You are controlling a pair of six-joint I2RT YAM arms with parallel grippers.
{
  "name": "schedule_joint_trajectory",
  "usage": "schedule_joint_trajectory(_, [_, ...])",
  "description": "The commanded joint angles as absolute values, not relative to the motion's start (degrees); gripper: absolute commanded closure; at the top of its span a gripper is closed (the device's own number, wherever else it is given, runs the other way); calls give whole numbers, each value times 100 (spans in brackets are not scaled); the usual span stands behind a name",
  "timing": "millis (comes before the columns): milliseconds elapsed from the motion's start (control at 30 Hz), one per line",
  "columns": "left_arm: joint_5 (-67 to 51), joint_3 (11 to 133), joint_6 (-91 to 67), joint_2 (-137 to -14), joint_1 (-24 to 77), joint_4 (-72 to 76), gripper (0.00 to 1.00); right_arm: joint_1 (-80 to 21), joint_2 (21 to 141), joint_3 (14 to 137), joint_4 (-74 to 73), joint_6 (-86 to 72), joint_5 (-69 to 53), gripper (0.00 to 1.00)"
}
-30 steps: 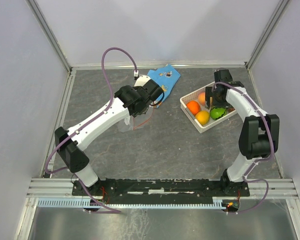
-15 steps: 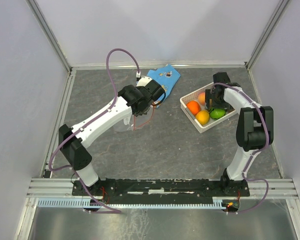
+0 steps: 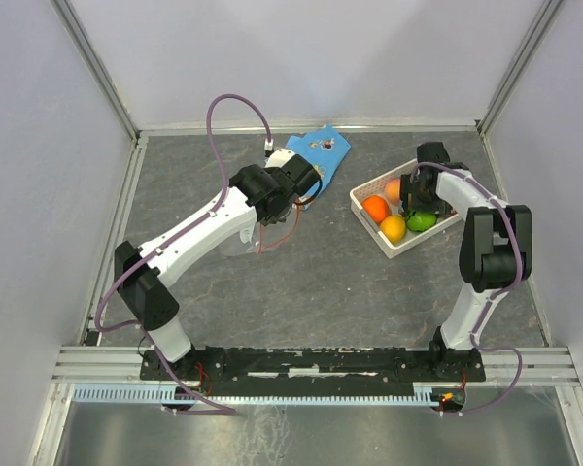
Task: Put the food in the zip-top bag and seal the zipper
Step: Pick up the fake fruit from the bin.
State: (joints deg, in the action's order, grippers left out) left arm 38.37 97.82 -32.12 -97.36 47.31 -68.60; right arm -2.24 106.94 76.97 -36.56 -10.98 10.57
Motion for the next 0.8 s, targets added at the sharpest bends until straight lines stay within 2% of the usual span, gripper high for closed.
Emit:
schedule_joint_trajectory(0, [3774,10028,-3102,-9700,4702,-6752,97,-211,10422,7595,-3568,-1181,825,19])
schedule_joint_trajectory(100, [3741,10045,-3127,-9672,4702,-6750,97,-210,10159,7588,-3596,-1195,786,26])
schedule_joint_trajectory(233, [3647,10100,-3138,-9654,4698,-6746,97,-206,9850,7590,-3631,-1223,735,31])
schedule_joint_trajectory(767, [2772,10396,-3138,-9752,4701,-6468,97,-252,8314,7154,-3017,-1875,-315,34])
